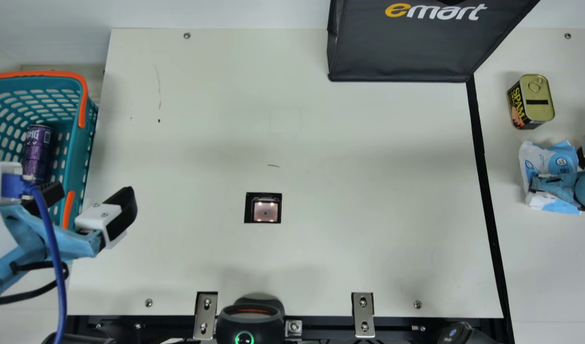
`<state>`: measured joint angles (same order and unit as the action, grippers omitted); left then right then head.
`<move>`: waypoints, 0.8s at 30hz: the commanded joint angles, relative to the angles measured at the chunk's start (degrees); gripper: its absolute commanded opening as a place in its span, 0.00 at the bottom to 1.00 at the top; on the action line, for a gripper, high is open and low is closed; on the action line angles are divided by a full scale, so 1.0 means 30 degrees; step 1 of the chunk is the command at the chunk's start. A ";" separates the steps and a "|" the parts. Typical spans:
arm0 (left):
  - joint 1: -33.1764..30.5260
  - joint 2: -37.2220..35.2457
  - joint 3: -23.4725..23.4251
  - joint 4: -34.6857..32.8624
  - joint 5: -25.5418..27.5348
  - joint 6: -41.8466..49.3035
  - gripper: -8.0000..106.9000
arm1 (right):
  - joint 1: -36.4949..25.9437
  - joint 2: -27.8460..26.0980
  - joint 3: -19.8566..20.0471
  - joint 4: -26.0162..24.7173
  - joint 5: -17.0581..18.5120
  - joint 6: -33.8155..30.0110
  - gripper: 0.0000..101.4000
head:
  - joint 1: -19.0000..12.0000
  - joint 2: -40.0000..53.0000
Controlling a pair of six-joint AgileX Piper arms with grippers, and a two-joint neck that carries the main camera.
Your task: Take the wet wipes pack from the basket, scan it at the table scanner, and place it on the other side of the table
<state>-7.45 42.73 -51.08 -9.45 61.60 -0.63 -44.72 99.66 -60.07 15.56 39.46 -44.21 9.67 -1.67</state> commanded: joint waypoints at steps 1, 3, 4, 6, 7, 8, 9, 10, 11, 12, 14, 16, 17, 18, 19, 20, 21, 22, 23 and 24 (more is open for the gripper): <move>0.0000 0.0000 0.0000 0.0000 0.0000 0.0000 0.85 | 0.0025 0.0206 -0.0129 0.0289 0.0119 -0.0307 0.03 | -0.0582 0.0030; 0.0000 0.0000 0.0000 0.0000 0.0000 0.0000 0.85 | 0.0074 0.0359 -0.0279 0.0520 0.0207 -0.0549 0.10 | -0.0582 0.0030; 0.0000 0.0000 0.0000 0.0000 0.0000 0.0000 0.85 | 0.0104 0.0417 -0.0323 0.0567 0.0227 -0.0632 0.13 | -0.0582 0.0030; 0.0000 0.0000 0.0000 0.0000 0.0000 0.0000 0.85 | 0.0193 0.0490 -0.0369 0.0549 0.0264 -0.0670 0.20 | -0.0582 0.0030; 0.0000 0.0000 0.0000 0.0000 0.0000 0.0000 0.85 | 0.0243 0.0503 -0.0363 0.0457 0.0272 -0.0625 0.23 | -0.0582 0.0030; 0.0000 0.0000 0.0000 0.0000 0.0000 0.0000 0.85 | 0.0291 0.0500 -0.0343 0.0354 0.0272 -0.0570 0.26 | -0.0582 0.0030; 0.0000 0.0000 0.0000 0.0000 0.0000 0.0000 0.85 | 0.0344 0.0485 -0.0313 0.0249 0.0270 -0.0510 0.30 | -0.0582 0.0030; 0.0000 0.0000 0.0000 0.0000 0.0000 0.0000 0.85 | 0.0402 0.0456 -0.0276 0.0094 0.0261 -0.0398 0.33 | -0.0582 0.0030; 0.0000 0.0000 0.0000 0.0000 0.0000 0.0000 0.85 | 0.0458 0.0420 -0.0240 -0.0060 0.0257 -0.0291 0.36 | -0.0582 0.0030; 0.0000 0.0000 0.0000 0.0000 0.0000 0.0000 0.85 | 0.0520 0.0378 -0.0199 -0.0209 0.0255 -0.0175 0.40 | -0.0582 0.0030; 0.0000 0.0000 0.0000 0.0000 0.0000 0.0000 0.85 | 0.0647 0.0268 -0.0134 -0.0556 0.0261 0.0102 0.46 | -0.0582 0.0030; 0.0000 0.0000 0.0000 0.0000 0.0000 0.0000 0.85 | 0.0807 0.0135 -0.0101 -0.0915 0.0285 0.0437 0.53 | -0.0582 0.0030; 0.0000 0.0000 0.0000 0.0000 0.0000 0.0000 0.85 | 0.0882 0.0069 -0.0098 -0.1087 0.0300 0.0612 0.56 | -0.0582 0.0030; 0.0000 0.0000 0.0000 0.0000 0.0000 0.0000 0.85 | 0.0968 -0.0009 -0.0119 -0.1256 0.0344 0.0812 0.59 | -0.0582 0.0030; 0.0000 0.0000 0.0000 0.0000 0.0000 0.0000 0.85 | 0.1046 -0.0091 -0.0162 -0.1408 0.0410 0.1007 0.63 | -0.0582 0.0030; 0.0000 0.0000 0.0000 0.0000 0.0000 0.0000 0.85 | 0.1124 -0.0176 -0.0220 -0.1548 0.0495 0.1199 0.66 | -0.0582 0.0030; 0.0000 0.0000 0.0000 0.0000 0.0000 0.0000 0.85 | 0.1208 -0.0266 -0.0293 -0.1649 0.0616 0.1384 0.69 | -0.0582 0.0030; 0.0000 0.0000 0.0000 0.0000 0.0000 0.0000 0.85 | 0.1298 -0.0362 -0.0357 -0.1738 0.0739 0.1566 0.72 | -0.0582 0.0030; 0.0000 0.0000 0.0000 0.0000 0.0000 0.0000 0.85 | 0.1384 -0.0465 -0.0406 -0.1810 0.0851 0.1736 0.76 | -0.0582 0.0030; 0.0000 0.0000 0.0000 0.0000 0.0000 0.0000 0.85 | 0.1471 -0.0560 -0.0447 -0.1878 0.0949 0.1902 0.79 | -0.0582 0.0030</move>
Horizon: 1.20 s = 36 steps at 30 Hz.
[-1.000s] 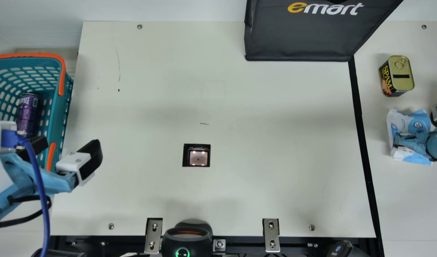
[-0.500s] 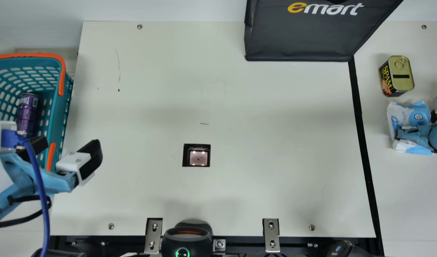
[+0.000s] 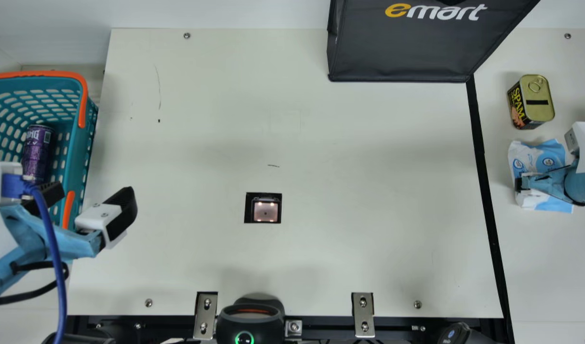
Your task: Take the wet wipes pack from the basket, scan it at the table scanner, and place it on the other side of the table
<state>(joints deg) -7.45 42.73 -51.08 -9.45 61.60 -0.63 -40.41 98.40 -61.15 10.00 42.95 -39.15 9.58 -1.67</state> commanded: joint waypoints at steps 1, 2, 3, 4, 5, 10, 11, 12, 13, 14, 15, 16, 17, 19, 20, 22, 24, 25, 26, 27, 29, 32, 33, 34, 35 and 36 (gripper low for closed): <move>0.0000 0.0000 0.0000 0.0000 0.0000 0.0000 0.85 | 0.0122 -0.0246 -0.0091 -0.0087 -0.0141 0.0376 0.82 | -0.0553 0.0030; 0.0000 0.0000 0.0000 0.0000 0.0000 0.0000 0.85 | 0.0210 -0.0351 -0.0077 -0.0152 -0.0088 0.0531 0.86 | -0.0553 0.0030; 0.0000 0.0000 0.0000 0.0000 0.0000 0.0000 0.85 | 0.0291 -0.0467 -0.0044 -0.0213 -0.0040 0.0679 0.89 | -0.0553 0.0030; 0.0000 0.0000 0.0000 0.0000 0.0000 0.0000 0.85 | 0.0368 -0.0610 -0.0001 -0.0271 0.0021 0.0824 0.92 | -0.0553 0.0030; 0.0000 0.0000 0.0000 0.0000 0.0000 0.0000 0.85 | 0.0446 -0.0770 0.0056 -0.0327 0.0071 0.0967 0.94 | -0.0553 0.0030; 0.0000 0.0000 0.0000 0.0000 0.0000 0.0000 0.85 | 0.0718 -0.1670 0.0490 -0.0481 0.0240 0.1465 0.94 | -0.0553 0.0030; 0.0000 0.0000 0.0000 0.0000 0.0000 0.0000 0.85 | 0.0755 -0.1880 0.0593 -0.0466 0.0291 0.1510 0.94 | -0.0553 0.0030; 0.0000 0.0000 0.0000 0.0000 0.0000 0.0000 0.85 | 0.0797 -0.2083 0.0692 -0.0437 0.0322 0.1538 0.94 | -0.0553 0.0030; 0.0000 0.0000 0.0000 0.0000 0.0000 0.0000 0.85 | 0.0839 -0.2289 0.0790 -0.0397 0.0360 0.1564 0.94 | -0.0553 0.0030; 0.0000 0.0000 0.0000 0.0000 0.0000 0.0000 0.85 | 0.0887 -0.2509 0.0889 -0.0373 0.0407 0.1612 0.94 | -0.0553 0.0030; 0.0000 0.0000 0.0000 0.0000 0.0000 0.0000 0.85 | 0.0926 -0.2755 0.0982 -0.0357 0.0450 0.1667 0.94 | -0.0553 0.0030; 0.0000 0.0000 0.0000 0.0000 0.0000 0.0000 0.85 | 0.0971 -0.3008 0.1083 -0.0363 0.0467 0.1746 0.94 | -0.0553 0.0030; 0.0000 0.0000 0.0000 0.0000 0.0000 0.0000 0.85 | 0.1014 -0.3264 0.1162 -0.0402 0.0472 0.1842 0.94 | -0.0553 0.0030; 0.0000 0.0000 0.0000 0.0000 0.0000 0.0000 0.85 | 0.1113 -0.3734 0.1287 -0.0543 0.0406 0.2052 0.94 | -0.0553 0.0030; 0.0000 0.0000 0.0000 0.0000 0.0000 0.0000 0.85 | 0.1172 -0.3986 0.1346 -0.0607 0.0398 0.2167 0.94 | -0.0553 0.0030; 0.0000 0.0000 0.0000 0.0000 0.0000 0.0000 0.85 | 0.1296 -0.4474 0.1428 -0.0761 0.0349 0.2380 0.94 | -0.0553 0.0030; 0.0000 0.0000 0.0000 0.0000 0.0000 0.0000 0.85 | 0.1427 -0.4975 0.1478 -0.0965 0.0234 0.2591 0.94 | -0.0553 0.0030; 0.0000 0.0000 0.0000 0.0000 0.0000 0.0000 0.85 | 0.1508 -0.5232 0.1499 -0.1103 0.0135 0.2710 0.94 | -0.0553 0.0030; 0.0000 0.0000 0.0000 0.0000 0.0000 0.0000 0.85 | 0.1598 -0.5486 0.1508 -0.1222 0.0047 0.2824 0.94 | -0.0553 0.0030; 0.0000 0.0000 0.0000 0.0000 0.0000 0.0000 0.85 | 0.1696 -0.5732 0.1515 -0.1306 -0.0019 0.2928 0.94 | -0.0553 0.0030; 0.0000 0.0000 0.0000 0.0000 0.0000 0.0000 0.85 | 0.1886 -0.6206 0.1515 -0.1364 -0.0114 0.3044 0.94 | -0.0553 0.0030; 0.0000 0.0000 0.0000 0.0000 0.0000 0.0000 0.85 | 0.2197 -0.6878 0.1449 -0.1125 -0.0016 0.3014 0.94 | -0.0553 0.0030; 0.0000 0.0000 0.0000 0.0000 0.0000 0.0000 0.85 | 0.2305 -0.7084 0.1403 -0.0978 0.0068 0.2952 0.94 | -0.0553 0.0030; 0.0000 0.0000 0.0000 0.0000 0.0000 0.0000 0.85 | 0.2426 -0.7288 0.1368 -0.0815 0.0170 0.2901 0.94 | -0.0553 0.0030; 0.0000 0.0000 0.0000 0.0000 0.0000 0.0000 0.85 | 0.2544 -0.7494 0.1308 -0.0614 0.0334 0.2827 0.94 | -0.0553 0.0030; 0.0000 0.0000 0.0000 0.0000 0.0000 0.0000 0.85 | 0.2659 -0.7692 0.1257 -0.0407 0.0495 0.2748 0.94 | -0.0553 0.0030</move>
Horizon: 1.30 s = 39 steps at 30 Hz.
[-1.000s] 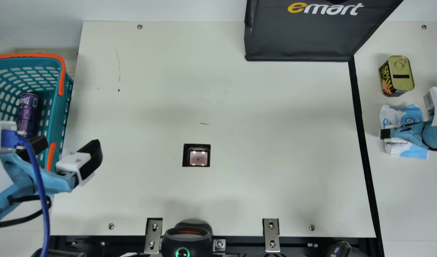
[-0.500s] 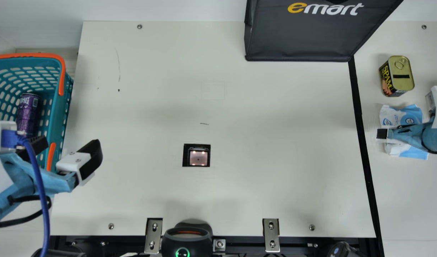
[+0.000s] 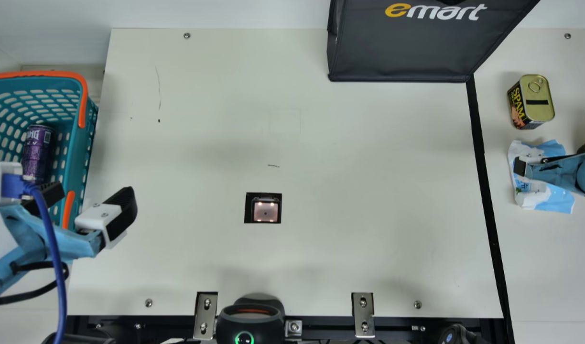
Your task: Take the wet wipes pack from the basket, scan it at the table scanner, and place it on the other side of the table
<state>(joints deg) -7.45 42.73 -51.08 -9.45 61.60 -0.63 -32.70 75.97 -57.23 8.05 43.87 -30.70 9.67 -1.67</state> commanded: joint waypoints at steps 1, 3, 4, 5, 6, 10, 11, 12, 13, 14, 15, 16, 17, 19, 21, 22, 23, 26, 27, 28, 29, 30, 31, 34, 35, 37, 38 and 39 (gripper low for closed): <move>0.0000 0.0000 0.0000 0.0000 0.0000 0.0000 0.85 | 0.0193 -0.0404 -0.0110 0.0478 0.0373 -0.0179 0.94 | -0.0582 0.0030; 0.0000 0.0000 0.0000 0.0000 0.0000 0.0000 0.85 | 0.0439 -0.0770 -0.0236 0.0941 0.0788 -0.0352 0.94 | -0.0582 0.0030; 0.0000 0.0000 0.0000 0.0000 0.0000 0.0000 0.85 | 0.0564 -0.0955 -0.0292 0.1171 0.0992 -0.0443 0.94 | -0.0582 0.0030; 0.0000 0.0000 0.0000 0.0000 0.0000 0.0000 0.85 | 0.0690 -0.1149 -0.0351 0.1406 0.1217 -0.0544 0.94 | -0.0582 0.0030; 0.0000 0.0000 0.0000 0.0000 0.0000 0.0000 0.85 | 0.0823 -0.1344 -0.0403 0.1619 0.1426 -0.0628 0.94 | -0.0582 0.0030; 0.0000 0.0000 0.0000 0.0000 0.0000 0.0000 0.85 | 0.1378 -0.2139 -0.0618 0.2415 0.2273 -0.0904 0.94 | -0.0582 0.0030; 0.0000 0.0000 0.0000 0.0000 0.0000 0.0000 0.85 | 0.1523 -0.2350 -0.0665 0.2607 0.2495 -0.0952 0.94 | -0.0582 0.0030; 0.0000 0.0000 0.0000 0.0000 0.0000 0.0000 0.85 | 0.1665 -0.2562 -0.0719 0.2785 0.2725 -0.0995 0.94 | -0.0582 0.0030; 0.0000 0.0000 0.0000 0.0000 0.0000 0.0000 0.85 | 0.1820 -0.2781 -0.0752 0.2954 0.2940 -0.1036 0.94 | -0.0582 0.0030; 0.0000 0.0000 0.0000 0.0000 0.0000 0.0000 0.85 | 0.1986 -0.3012 -0.0785 0.3102 0.3169 -0.1057 0.94 | -0.0582 0.0030; 0.0000 0.0000 0.0000 0.0000 0.0000 0.0000 0.85 | 0.2157 -0.3254 -0.0806 0.3247 0.3401 -0.1089 0.94 | -0.0582 0.0030; 0.0000 0.0000 0.0000 0.0000 0.0000 0.0000 0.85 | 0.2342 -0.3495 -0.0822 0.3395 0.3630 -0.1129 0.94 | -0.0582 0.0030; 0.0000 0.0000 0.0000 0.0000 0.0000 0.0000 0.85 | 0.2545 -0.3752 -0.0829 0.3530 0.3878 -0.1166 0.94 | -0.0582 0.0030; 0.0000 0.0000 0.0000 0.0000 0.0000 0.0000 0.85 | 0.2507 -0.3662 -0.0823 0.3487 0.3787 -0.1154 0.94 | -0.0582 0.0030; 0.0000 0.0000 0.0000 0.0000 0.0000 0.0000 0.85 | 0.2560 -0.3833 -0.0857 0.3642 0.4036 -0.1168 0.94 | -0.0582 0.0030; 0.0000 0.0000 0.0000 0.0000 0.0000 0.0000 0.85 | 0.2560 -0.3833 -0.0854 0.3557 0.4001 -0.1168 0.94 | -0.0582 0.0030; 0.0000 0.0000 0.0000 0.0000 0.0000 0.0000 0.85 | 0.2560 -0.3833 -0.0854 0.3554 0.4026 -0.1168 0.94 | -0.0582 0.0030; 0.0000 0.0000 0.0000 0.0000 0.0000 0.0000 0.85 | 0.2560 -0.3833 -0.0854 0.3534 0.4043 -0.1168 0.94 | -0.0582 0.0030; 0.0109 0.0011 -0.0335 0.0149 0.0148 0.0012 0.85 | 0.2811 -0.4047 -0.0952 0.3344 0.4175 -0.0834 0.94 | -0.0582 0.0030; 0.0218 0.0022 -0.0669 0.0298 0.0296 0.0024 0.85 | 0.3062 -0.4260 -0.1049 0.3154 0.4307 -0.0499 0.94 | -0.0582 0.0030; 0.0327 0.0032 -0.1003 0.0447 0.0443 0.0036 0.85 | 0.3313 -0.4473 -0.1147 0.2964 0.4439 -0.0166 0.94 | -0.0582 0.0030; 0.0436 0.0043 -0.1335 0.0596 0.0591 0.0047 0.85 | 0.3563 -0.4686 -0.1244 0.2775 0.4570 0.0167 0.94 | -0.0582 0.0030; 0.0546 0.0054 -0.1671 0.0745 0.0739 0.0059 0.85 | 0.3815 -0.4900 -0.1342 0.2584 0.4703 0.0503 0.94 | -0.0582 0.0030; 0.0873 0.0086 -0.2673 0.1192 0.1182 0.0095 0.85 | 0.4567 -0.5540 -0.1634 0.2014 0.5098 0.1505 0.94 | -0.0582 0.0030; 0.0981 0.0097 -0.3006 0.1340 0.1329 0.0107 0.85 | 0.4817 -0.5753 -0.1731 0.1825 0.5229 0.1837 0.94 | -0.0582 0.0030; 0.1200 0.0119 -0.3674 0.1638 0.1625 0.0130 0.85 | 0.5318 -0.6180 -0.1926 0.1445 0.5493 0.2505 0.94 | -0.0582 0.0030; 0.1308 0.0129 -0.4007 0.1787 0.1772 0.0142 0.85 | 0.5569 -0.6393 -0.2023 0.1255 0.5625 0.2839 0.94 | -0.0582 0.0030; 0.1417 0.0140 -0.4341 0.1936 0.1920 0.0154 0.85 | 0.5820 -0.6606 -0.2121 0.1065 0.5756 0.3173 0.94 | -0.0582 0.0030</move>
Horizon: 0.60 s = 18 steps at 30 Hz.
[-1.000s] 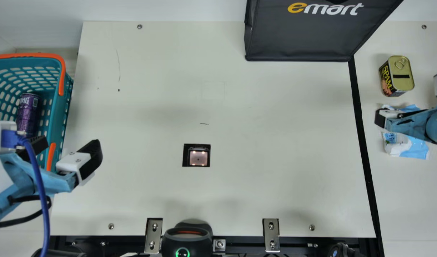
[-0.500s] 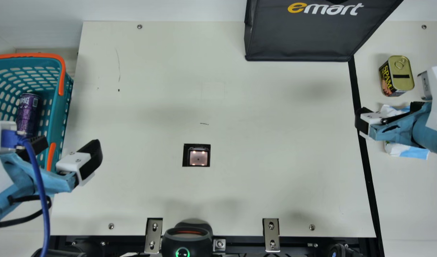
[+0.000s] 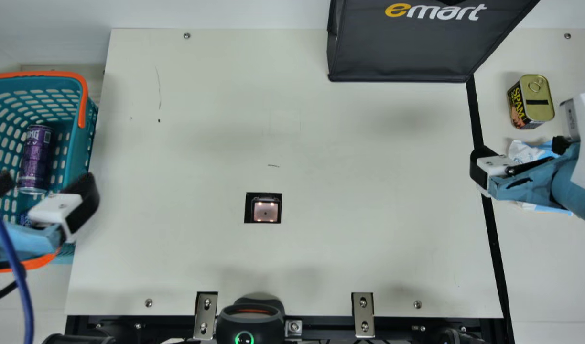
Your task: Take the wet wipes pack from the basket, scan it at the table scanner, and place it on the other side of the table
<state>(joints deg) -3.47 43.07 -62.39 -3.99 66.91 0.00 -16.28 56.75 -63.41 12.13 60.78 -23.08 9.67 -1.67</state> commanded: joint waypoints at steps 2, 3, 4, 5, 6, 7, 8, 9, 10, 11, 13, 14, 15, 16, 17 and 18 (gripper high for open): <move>0.0311 0.0048 -0.1240 0.0414 0.0445 -0.0034 0.85 | 0.0848 -0.0624 -0.0255 -0.0673 0.0386 0.1302 0.94 | -0.0582 0.0030; 0.0421 0.0059 -0.1574 0.0563 0.0593 -0.0022 0.85 | 0.1099 -0.0838 -0.0352 -0.0863 0.0518 0.1637 0.94 | -0.0582 0.0030; 0.0529 0.0070 -0.1908 0.0712 0.0741 -0.0010 0.85 | 0.1350 -0.1051 -0.0450 -0.1053 0.0650 0.1970 0.94 | -0.0582 0.0030; 0.0621 0.0079 -0.2188 0.0837 0.0865 0.0000 0.85 | 0.1602 -0.1265 -0.0548 -0.1244 0.0782 0.2306 0.94 | -0.0582 0.0030; 0.0529 0.0072 -0.1677 0.0714 0.0777 0.0000 0.85 | 0.1852 -0.1478 -0.0645 -0.1433 0.0914 0.2639 0.94 | -0.0582 0.0030; 0.0628 0.0072 -0.1920 0.0807 0.0848 0.0000 0.85 | 0.2103 -0.1692 -0.0742 -0.1623 0.1045 0.2973 0.94 | -0.0582 0.0030; 0.0625 0.0072 -0.2096 0.0853 0.0848 0.0000 0.85 | 0.2353 -0.1904 -0.0839 -0.1812 0.1177 0.3306 0.94 | -0.0582 0.0030; 0.0625 0.0072 -0.2180 0.0820 0.0848 0.0000 0.85 | 0.2605 -0.2119 -0.0937 -0.2003 0.1309 0.3642 0.94 | -0.0582 0.0030; 0.0625 0.0072 -0.2180 0.0820 0.0848 0.0000 0.85 | 0.2854 -0.2331 -0.1034 -0.2193 0.1440 0.3974 0.94 | -0.0582 0.0030; 0.0625 0.0072 -0.2180 0.0820 0.0895 0.0000 0.85 | 0.3106 -0.2545 -0.1132 -0.2383 0.1573 0.4310 0.94 | -0.0582 0.0030; 0.0625 0.0072 -0.2180 0.0820 0.0895 0.0000 0.85 | 0.3607 -0.2971 -0.1327 -0.2763 0.1836 0.4977 0.94 | -0.0582 0.0030; 0.0625 0.0072 -0.2180 0.0820 0.0895 0.0000 0.85 | 0.3858 -0.3185 -0.1424 -0.2953 0.1968 0.5311 0.94 | -0.0582 0.0030; 0.0625 0.0072 -0.2180 0.0820 0.0895 0.0000 0.85 | 0.4108 -0.3398 -0.1522 -0.3143 0.2099 0.5645 0.94 | -0.0582 0.0030; 0.0625 0.0072 -0.2180 0.0820 0.0895 0.0000 0.85 | 0.4358 -0.3610 -0.1619 -0.3332 0.2231 0.5977 0.94 | -0.0582 0.0030; 0.0625 0.0072 -0.2180 0.0820 0.0895 0.0000 0.85 | 0.4610 -0.3824 -0.1716 -0.3523 0.2363 0.6312 0.94 | -0.0582 0.0030; 0.0625 0.0072 -0.2180 0.0820 0.0895 0.0000 0.85 | 0.4860 -0.4037 -0.1814 -0.3712 0.2495 0.6646 0.94 | -0.0582 0.0030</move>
<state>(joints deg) -1.60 43.29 -68.93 -1.53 69.59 0.00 -2.75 45.36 -68.69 1.75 67.89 -4.95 9.58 -1.67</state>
